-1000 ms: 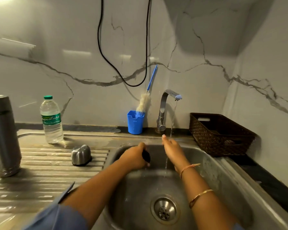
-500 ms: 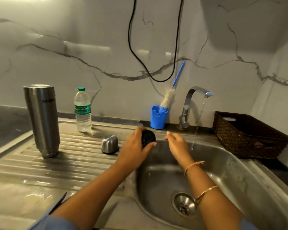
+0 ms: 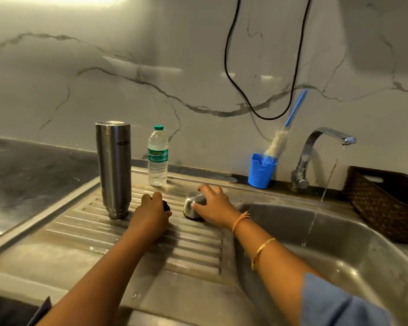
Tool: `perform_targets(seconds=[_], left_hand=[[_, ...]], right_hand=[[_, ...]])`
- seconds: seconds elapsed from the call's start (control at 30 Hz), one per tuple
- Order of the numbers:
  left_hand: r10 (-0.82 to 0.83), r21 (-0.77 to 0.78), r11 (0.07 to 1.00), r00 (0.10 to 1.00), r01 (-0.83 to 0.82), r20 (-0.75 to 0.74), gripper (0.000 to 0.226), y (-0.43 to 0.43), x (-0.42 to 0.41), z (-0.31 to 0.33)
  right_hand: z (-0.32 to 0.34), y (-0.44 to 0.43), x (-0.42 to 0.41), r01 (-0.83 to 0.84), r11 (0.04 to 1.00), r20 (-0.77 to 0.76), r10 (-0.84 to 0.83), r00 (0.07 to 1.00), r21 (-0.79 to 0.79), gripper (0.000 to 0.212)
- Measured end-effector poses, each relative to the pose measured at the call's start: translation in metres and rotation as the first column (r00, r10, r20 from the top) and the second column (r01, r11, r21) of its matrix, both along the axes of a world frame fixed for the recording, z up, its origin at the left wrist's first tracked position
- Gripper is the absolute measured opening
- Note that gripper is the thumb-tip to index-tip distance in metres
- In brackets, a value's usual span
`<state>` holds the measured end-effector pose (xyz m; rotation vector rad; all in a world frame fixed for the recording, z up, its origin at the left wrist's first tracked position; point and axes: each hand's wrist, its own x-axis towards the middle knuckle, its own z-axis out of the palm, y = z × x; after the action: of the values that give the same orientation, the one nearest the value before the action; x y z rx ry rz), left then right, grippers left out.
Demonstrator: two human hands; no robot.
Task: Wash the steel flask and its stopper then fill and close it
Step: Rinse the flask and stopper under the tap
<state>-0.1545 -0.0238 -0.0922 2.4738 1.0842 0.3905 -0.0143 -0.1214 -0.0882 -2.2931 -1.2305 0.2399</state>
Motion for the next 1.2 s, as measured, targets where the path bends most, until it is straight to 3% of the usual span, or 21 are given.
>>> perform_targets(seconds=[0.1,0.23,0.4,0.53,0.6,0.7,0.83,0.93,1.0,1.07,1.2], left_hand=[[0.011,-0.023,1.0,1.0,-0.011,-0.002,0.043,0.011,-0.002,-0.005],[-0.015,0.03,0.999,1.0,0.016,-0.012,0.047,0.016,0.002,-0.009],[-0.009,0.025,1.0,1.0,0.009,-0.01,0.058,0.015,0.001,-0.01],[0.01,0.053,0.999,0.998,-0.014,0.059,0.063,0.01,-0.002,-0.007],[0.004,0.118,0.993,0.987,-0.023,0.161,0.063,0.0,0.0,-0.003],[-0.091,0.234,0.972,0.956,0.025,0.278,0.054,-0.023,0.012,0.003],[-0.291,0.334,0.922,0.918,0.194,0.271,0.037,-0.062,0.051,0.005],[-0.433,0.331,0.879,0.865,0.343,0.253,0.027,-0.096,0.091,0.007],[-0.489,0.238,0.868,0.837,0.437,0.246,0.023,-0.119,0.119,0.009],[-0.497,0.015,0.858,0.822,0.513,0.28,0.023,-0.144,0.158,0.012],[-0.352,-0.402,0.728,0.806,0.555,0.475,0.026,-0.179,0.216,0.015]], right_hand=[[-0.004,0.021,-0.007,-0.031,0.993,0.085,0.04,0.996,-0.11,0.06],[-0.012,0.033,-0.005,-0.027,0.986,0.075,0.04,0.996,-0.165,0.059],[-0.021,0.023,0.007,-0.035,0.998,0.076,0.04,0.996,-0.06,0.05],[-0.017,-0.016,0.036,0.072,0.981,-0.06,-0.062,0.996,0.178,0.051],[-0.017,-0.046,0.061,0.21,0.919,-0.197,-0.15,0.969,0.333,0.049],[-0.019,-0.098,0.102,0.498,0.73,-0.411,-0.319,0.854,0.468,0.045],[-0.023,-0.161,0.146,0.726,0.516,-0.662,-0.349,0.663,0.455,0.042],[-0.022,-0.185,0.165,0.78,0.441,-0.767,-0.263,0.585,0.444,0.037],[-0.02,-0.188,0.169,0.782,0.453,-0.791,-0.229,0.567,0.429,0.035],[-0.016,-0.19,0.173,0.766,0.479,-0.796,-0.203,0.571,0.427,0.036],[-0.006,-0.179,0.167,0.684,0.572,-0.734,-0.197,0.65,0.453,0.033]])
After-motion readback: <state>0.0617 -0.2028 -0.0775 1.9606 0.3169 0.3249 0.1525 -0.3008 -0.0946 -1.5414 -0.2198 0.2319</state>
